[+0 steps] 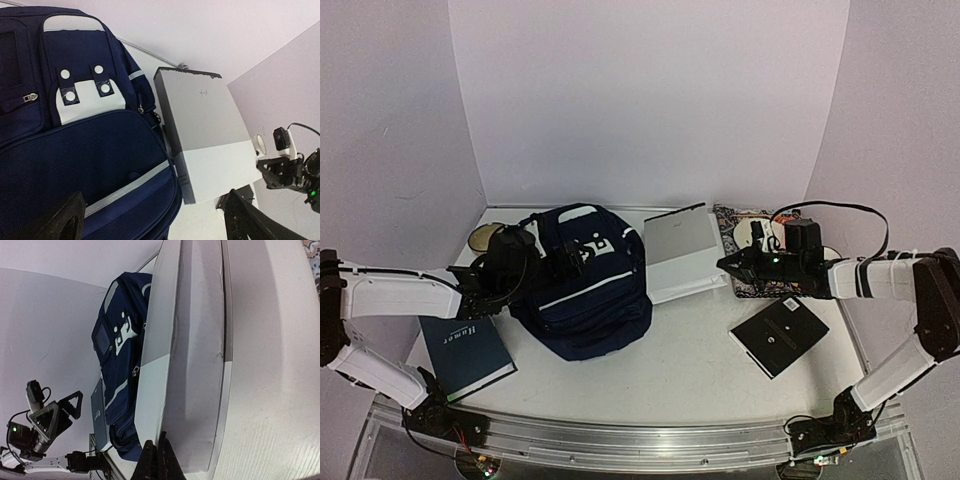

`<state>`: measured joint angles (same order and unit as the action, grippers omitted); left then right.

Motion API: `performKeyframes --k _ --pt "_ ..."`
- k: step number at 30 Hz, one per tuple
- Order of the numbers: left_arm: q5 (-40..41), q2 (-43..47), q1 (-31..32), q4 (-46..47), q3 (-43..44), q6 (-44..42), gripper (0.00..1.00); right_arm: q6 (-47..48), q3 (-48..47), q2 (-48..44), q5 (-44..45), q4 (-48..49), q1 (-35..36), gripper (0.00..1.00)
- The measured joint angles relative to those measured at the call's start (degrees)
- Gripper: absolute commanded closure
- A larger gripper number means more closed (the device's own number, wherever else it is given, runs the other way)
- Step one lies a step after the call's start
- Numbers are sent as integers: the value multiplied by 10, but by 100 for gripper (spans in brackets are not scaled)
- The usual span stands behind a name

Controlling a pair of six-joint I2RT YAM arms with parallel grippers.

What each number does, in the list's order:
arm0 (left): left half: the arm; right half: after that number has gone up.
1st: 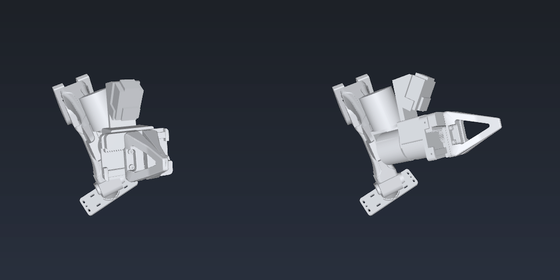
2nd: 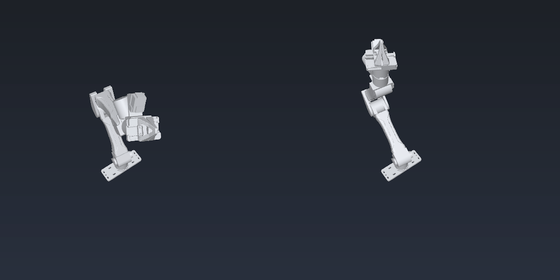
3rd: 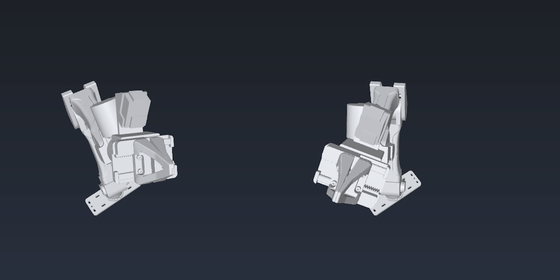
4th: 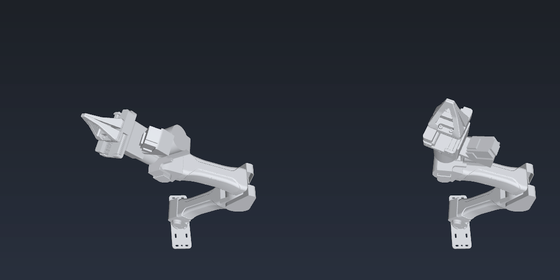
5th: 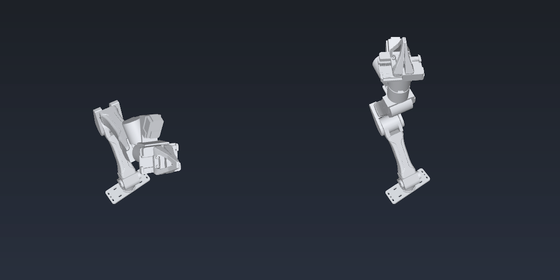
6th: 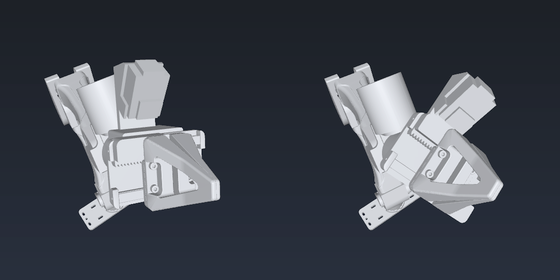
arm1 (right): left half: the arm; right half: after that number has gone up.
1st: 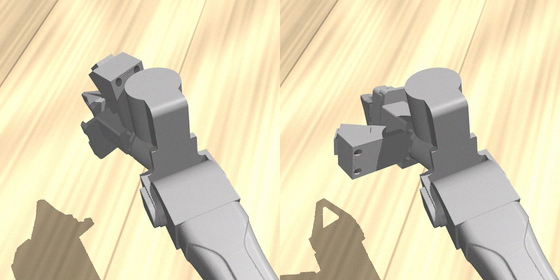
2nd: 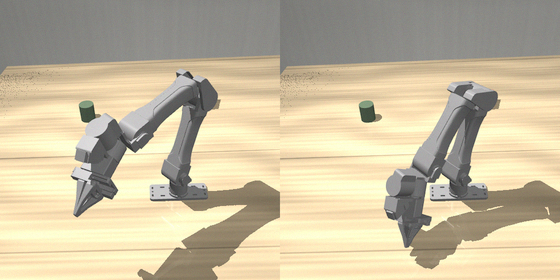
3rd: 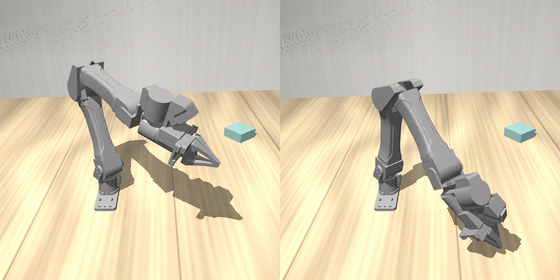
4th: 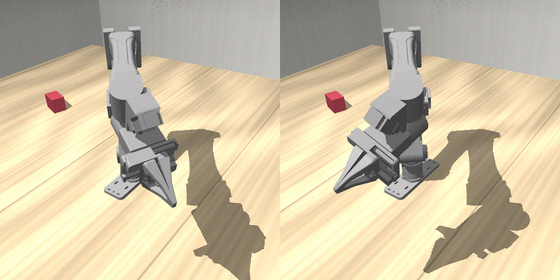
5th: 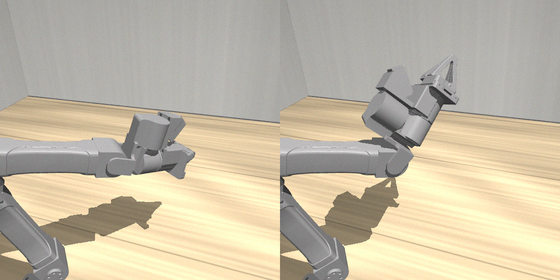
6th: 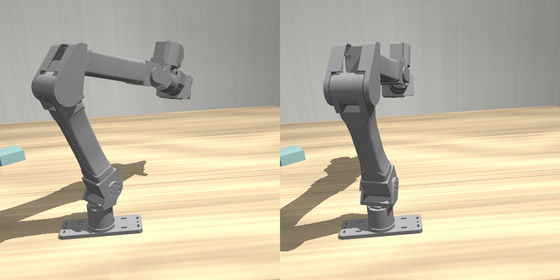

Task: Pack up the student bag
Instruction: Grab the book from the corner of the board, then pass from the right arm to the left

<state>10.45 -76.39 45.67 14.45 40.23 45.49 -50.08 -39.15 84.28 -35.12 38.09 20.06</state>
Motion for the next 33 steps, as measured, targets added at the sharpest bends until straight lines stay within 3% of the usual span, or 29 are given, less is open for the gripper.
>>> performKeyframes --k 11,22,27,33 --pt "-113 -69 -28 102 0 82 2 -23 12 -66 -41 71 64 100" --pt "-187 -79 -39 248 -53 148 3 -44 9 -51 -70 135 118 100" --pt "-214 -93 -44 293 -59 172 8 -49 -7 -34 -78 147 131 100" --pt "-249 -100 -45 354 -65 197 22 -49 -29 -7 -82 163 144 100"
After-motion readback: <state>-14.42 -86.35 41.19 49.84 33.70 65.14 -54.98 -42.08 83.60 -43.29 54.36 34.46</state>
